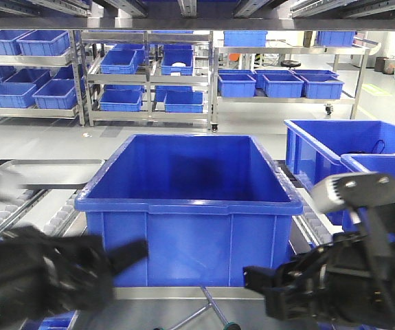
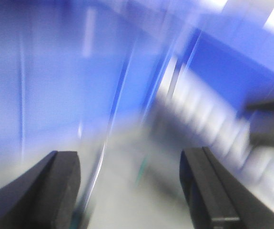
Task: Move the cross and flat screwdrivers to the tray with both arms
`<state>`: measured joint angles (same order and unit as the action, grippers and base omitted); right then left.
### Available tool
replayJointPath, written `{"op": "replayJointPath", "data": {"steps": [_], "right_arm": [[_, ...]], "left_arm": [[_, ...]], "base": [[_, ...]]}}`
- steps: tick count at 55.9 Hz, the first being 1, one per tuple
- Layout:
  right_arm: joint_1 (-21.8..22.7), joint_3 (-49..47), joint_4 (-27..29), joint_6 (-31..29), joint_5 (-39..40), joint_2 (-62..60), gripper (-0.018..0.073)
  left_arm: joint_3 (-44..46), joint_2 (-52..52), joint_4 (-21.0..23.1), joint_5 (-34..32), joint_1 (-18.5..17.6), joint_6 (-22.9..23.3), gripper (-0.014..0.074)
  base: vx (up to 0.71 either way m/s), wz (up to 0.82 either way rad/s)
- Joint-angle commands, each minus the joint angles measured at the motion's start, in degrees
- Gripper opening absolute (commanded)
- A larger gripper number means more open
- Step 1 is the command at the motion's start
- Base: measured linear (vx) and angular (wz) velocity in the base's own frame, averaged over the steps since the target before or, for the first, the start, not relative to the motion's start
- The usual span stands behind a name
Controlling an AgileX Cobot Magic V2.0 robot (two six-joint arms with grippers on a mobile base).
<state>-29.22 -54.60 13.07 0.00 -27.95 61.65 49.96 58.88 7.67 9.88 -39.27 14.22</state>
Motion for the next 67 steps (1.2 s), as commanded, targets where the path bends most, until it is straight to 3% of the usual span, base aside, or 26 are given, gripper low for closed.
{"op": "replayJointPath", "data": {"steps": [1, 19, 27, 36, 43, 51, 56, 61, 67], "right_arm": [[0.2, -2.0, -0.2, -0.8, 4.3, -2.0, 0.053], [0.2, -2.0, -0.2, -0.8, 4.3, -2.1, 0.053], [0.2, -2.0, -0.2, -0.8, 4.3, -2.1, 0.053], [0.2, -2.0, -0.2, -0.8, 4.3, -2.1, 0.053], [0.2, -2.0, -0.2, -0.8, 4.3, -2.1, 0.053], [0.2, -2.0, -0.2, -0.8, 4.3, -2.1, 0.053], [0.2, -2.0, -0.2, -0.8, 4.3, -2.1, 0.053], [0.2, -2.0, -0.2, -0.8, 4.3, -2.1, 0.053], [0.2, -2.0, -0.2, -0.8, 4.3, -2.1, 0.053]], "left_arm": [[1.9, -2.6, -0.1, -5.7, -0.3, 0.0, 0.0555], [1.9, -3.2, -0.3, -5.7, -0.3, -0.1, 0.0555], [1.7, -4.7, -5.1, -5.6, 0.7, -1.3, 0.055], [-4.7, -11.2, -6.1, -6.3, 9.4, -4.6, 0.0444], [-14.4, -20.3, -6.0, -7.2, 18.0, -6.5, 0.0246], [-26.4, -32.3, -5.9, -8.0, 26.0, -12.2, -0.0009], [-33.1, -40.0, -6.0, -7.8, 30.3, -16.6, -0.0008], [-38.5, -47.6, -6.0, -7.2, 33.1, -16.7, -0.0006], [-45.0, -55.6, -6.0, -7.2, 34.1, -15.2, -0.0006]], "base": [[0.0, 0.0], [0.0, 0.0], [0.0, 0.0], [0.0, 0.0], [0.0, 0.0], [0.0, 0.0], [0.0, 0.0], [0.0, 0.0], [0.0, 0.0]]}}
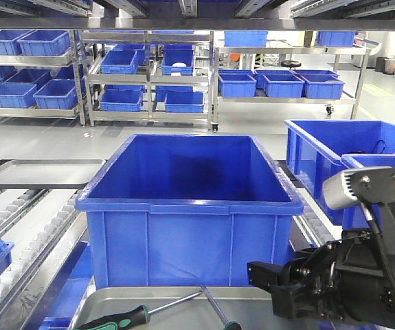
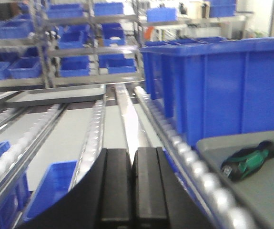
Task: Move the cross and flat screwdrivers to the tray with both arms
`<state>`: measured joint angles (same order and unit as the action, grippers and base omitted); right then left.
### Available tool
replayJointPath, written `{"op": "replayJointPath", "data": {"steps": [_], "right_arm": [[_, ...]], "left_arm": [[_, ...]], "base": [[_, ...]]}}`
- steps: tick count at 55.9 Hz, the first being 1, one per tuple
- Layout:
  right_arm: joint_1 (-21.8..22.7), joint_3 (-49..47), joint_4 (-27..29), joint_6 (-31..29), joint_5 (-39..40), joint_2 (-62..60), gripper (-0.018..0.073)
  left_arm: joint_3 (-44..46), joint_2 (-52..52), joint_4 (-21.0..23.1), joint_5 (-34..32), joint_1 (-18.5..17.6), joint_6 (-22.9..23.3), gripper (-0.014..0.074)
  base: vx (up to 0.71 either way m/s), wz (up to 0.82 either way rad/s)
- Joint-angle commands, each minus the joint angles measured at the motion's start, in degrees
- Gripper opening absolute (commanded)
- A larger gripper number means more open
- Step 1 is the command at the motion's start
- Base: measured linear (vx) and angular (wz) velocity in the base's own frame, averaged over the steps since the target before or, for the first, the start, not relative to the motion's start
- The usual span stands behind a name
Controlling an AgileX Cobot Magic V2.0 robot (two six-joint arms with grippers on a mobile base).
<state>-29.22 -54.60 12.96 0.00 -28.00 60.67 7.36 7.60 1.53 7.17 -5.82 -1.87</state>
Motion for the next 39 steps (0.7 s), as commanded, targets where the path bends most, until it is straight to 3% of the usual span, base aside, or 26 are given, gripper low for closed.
{"op": "replayJointPath", "data": {"steps": [1, 7, 14, 39], "right_arm": [[0.2, -2.0, -0.1, -0.8, 4.4, -1.1, 0.053], [0.2, -2.0, -0.1, -0.8, 4.3, -1.1, 0.053], [0.2, -2.0, -0.1, -0.8, 3.9, -1.0, 0.053], [0.2, -2.0, -0.1, -0.8, 3.8, -1.0, 0.053]], "left_arm": [[-3.1, -5.3, 0.1, -4.5, 0.6, 1.3, -0.0006], [-7.7, -9.0, 0.0, -5.3, 0.8, 4.7, -0.0006], [-7.5, -8.3, 0.2, 0.3, 0.8, 4.7, -0.0006], [-7.5, -8.3, 0.2, 0.9, 0.8, 4.7, -0.0006]], "base": [[0.0, 0.0], [0.0, 0.0], [0.0, 0.0], [0.0, 0.0]]}}
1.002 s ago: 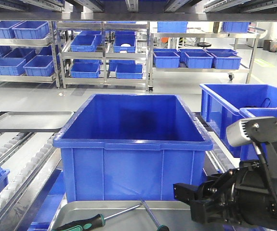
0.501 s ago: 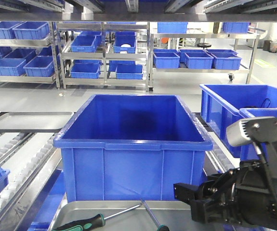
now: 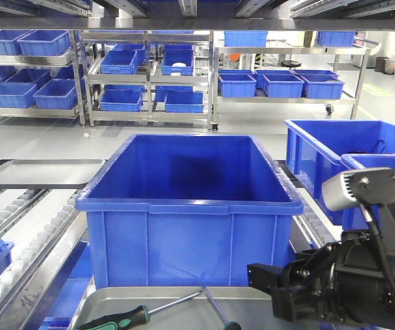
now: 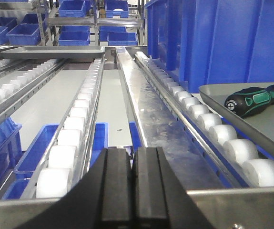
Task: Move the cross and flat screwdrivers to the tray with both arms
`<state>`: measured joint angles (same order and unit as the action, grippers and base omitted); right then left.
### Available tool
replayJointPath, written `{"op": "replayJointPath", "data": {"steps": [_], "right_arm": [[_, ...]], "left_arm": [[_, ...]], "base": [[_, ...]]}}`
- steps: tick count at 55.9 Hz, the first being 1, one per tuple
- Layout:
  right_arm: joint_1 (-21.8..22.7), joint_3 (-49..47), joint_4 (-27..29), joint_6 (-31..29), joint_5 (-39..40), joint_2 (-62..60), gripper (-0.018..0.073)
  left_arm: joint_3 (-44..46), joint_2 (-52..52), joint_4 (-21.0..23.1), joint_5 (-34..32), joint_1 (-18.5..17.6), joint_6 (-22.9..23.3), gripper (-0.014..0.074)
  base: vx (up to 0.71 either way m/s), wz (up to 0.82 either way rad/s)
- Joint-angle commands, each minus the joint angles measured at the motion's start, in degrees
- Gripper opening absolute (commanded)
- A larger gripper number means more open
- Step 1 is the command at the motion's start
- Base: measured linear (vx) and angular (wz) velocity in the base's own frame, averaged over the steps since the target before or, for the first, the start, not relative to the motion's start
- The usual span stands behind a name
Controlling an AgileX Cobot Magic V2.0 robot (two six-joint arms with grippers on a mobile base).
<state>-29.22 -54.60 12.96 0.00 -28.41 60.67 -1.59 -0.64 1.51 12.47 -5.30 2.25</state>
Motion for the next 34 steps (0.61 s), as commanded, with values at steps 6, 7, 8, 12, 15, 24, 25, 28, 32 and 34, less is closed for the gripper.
{"op": "replayJointPath", "data": {"steps": [6, 7, 8, 12, 15, 24, 25, 28, 32, 34], "right_arm": [[0.2, -2.0, -0.1, -0.8, 4.2, -1.0, 0.053], [0.2, -2.0, -0.1, -0.8, 4.2, -1.0, 0.053], [0.2, -2.0, -0.1, -0.8, 4.2, -1.0, 0.053], [0.3, -1.9, -1.9, -1.3, 3.3, -1.8, 0.0529], [1.0, -1.7, -4.8, -1.3, 1.9, -3.1, 0.0519], [7.8, 7.0, -3.7, -0.8, 7.4, -10.8, 0.046], [8.5, 8.9, -3.4, -0.5, 8.9, -12.2, 0.045], [11.1, 15.1, -3.3, 0.0, 13.8, -16.3, 0.0418], [13.3, 22.4, -3.3, 0.0, 19.3, -22.1, 0.0376], [14.3, 26.1, -3.4, 0.0, 22.1, -25.6, 0.0348]], "left_arm": [[1.5, -0.1, 0.2, -4.4, 0.3, 0.6, -0.0006], [1.5, -0.1, 0.2, -4.4, 0.3, 0.6, -0.0006], [1.5, -0.1, 0.2, -4.4, 0.3, 0.6, -0.0006], [1.5, -0.1, 0.2, -4.4, 0.3, 0.6, -0.0006], [1.5, -0.1, 0.2, -4.4, 0.3, 0.6, -0.0006], [1.5, -0.1, 0.2, -4.4, 0.3, 0.6, -0.0006], [1.5, -0.1, 0.2, -4.4, 0.3, 0.6, -0.0006], [1.5, -0.1, 0.2, -4.4, 0.3, 0.6, -0.0006], [1.5, -0.1, 0.2, -4.4, 0.3, 0.6, -0.0006], [1.5, -0.1, 0.2, -4.4, 0.3, 0.6, -0.0006]], "base": [[0.0, 0.0], [0.0, 0.0], [0.0, 0.0], [0.0, 0.0], [0.0, 0.0], [0.0, 0.0], [0.0, 0.0], [0.0, 0.0], [0.0, 0.0], [0.0, 0.0]]}}
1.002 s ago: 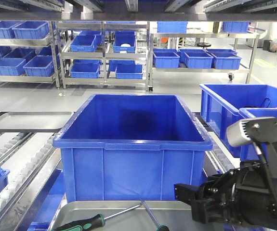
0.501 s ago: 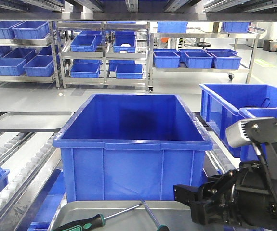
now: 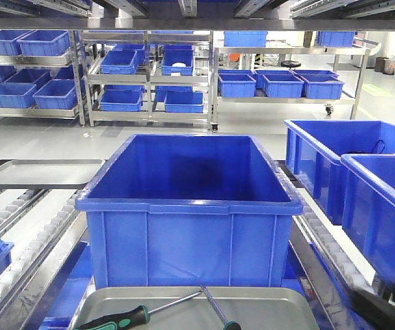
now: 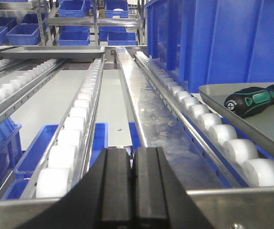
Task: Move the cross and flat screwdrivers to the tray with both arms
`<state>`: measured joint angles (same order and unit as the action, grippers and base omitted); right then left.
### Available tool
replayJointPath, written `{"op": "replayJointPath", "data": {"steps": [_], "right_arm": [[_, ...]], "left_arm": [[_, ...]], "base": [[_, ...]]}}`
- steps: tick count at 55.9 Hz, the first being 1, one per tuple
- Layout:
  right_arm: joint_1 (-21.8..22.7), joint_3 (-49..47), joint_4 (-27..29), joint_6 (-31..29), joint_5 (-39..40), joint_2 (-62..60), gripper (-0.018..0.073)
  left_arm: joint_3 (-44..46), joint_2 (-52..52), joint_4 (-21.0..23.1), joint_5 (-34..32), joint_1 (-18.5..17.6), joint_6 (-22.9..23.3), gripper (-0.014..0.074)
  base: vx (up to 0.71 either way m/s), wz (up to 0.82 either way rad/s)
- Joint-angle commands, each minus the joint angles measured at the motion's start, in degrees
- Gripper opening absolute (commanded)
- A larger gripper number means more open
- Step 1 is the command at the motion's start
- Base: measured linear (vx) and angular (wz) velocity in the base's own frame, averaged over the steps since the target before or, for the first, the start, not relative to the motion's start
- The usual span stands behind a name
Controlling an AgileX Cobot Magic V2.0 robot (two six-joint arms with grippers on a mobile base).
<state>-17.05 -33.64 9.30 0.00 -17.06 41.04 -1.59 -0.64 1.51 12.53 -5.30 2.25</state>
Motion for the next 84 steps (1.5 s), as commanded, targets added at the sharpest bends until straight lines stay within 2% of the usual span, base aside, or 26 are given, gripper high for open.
{"op": "replayJointPath", "data": {"steps": [1, 9, 20, 25, 32, 84], "right_arm": [[2.7, 7.4, 0.2, 0.0, 12.6, -7.8, 0.0333], [5.9, 22.7, -0.1, 0.0, 24.1, -20.7, 0.02], [11.1, 35.9, -6.4, 0.6, 26.5, -36.8, -0.0011], [14.0, 35.7, -8.9, 0.7, 19.9, -42.4, -0.0013], [17.8, 35.8, -10.0, 1.1, 20.1, -41.6, -0.0011], [17.8, 35.8, -9.9, 1.4, 19.6, -42.0, -0.001]], "left_arm": [[1.5, -0.1, 0.2, -4.5, 0.3, 0.6, -0.0006], [1.5, -0.1, 0.2, -4.5, 0.3, 0.6, -0.0006], [1.5, -0.1, 0.2, -4.5, 0.3, 0.6, -0.0006], [1.5, -0.1, 0.2, -4.5, 0.3, 0.6, -0.0006], [1.5, -0.1, 0.2, -4.5, 0.3, 0.6, -0.0006], [1.5, -0.1, 0.2, -4.5, 0.3, 0.6, -0.0006]], "base": [[0.0, 0.0], [0.0, 0.0], [0.0, 0.0], [0.0, 0.0], [0.0, 0.0], [0.0, 0.0]]}}
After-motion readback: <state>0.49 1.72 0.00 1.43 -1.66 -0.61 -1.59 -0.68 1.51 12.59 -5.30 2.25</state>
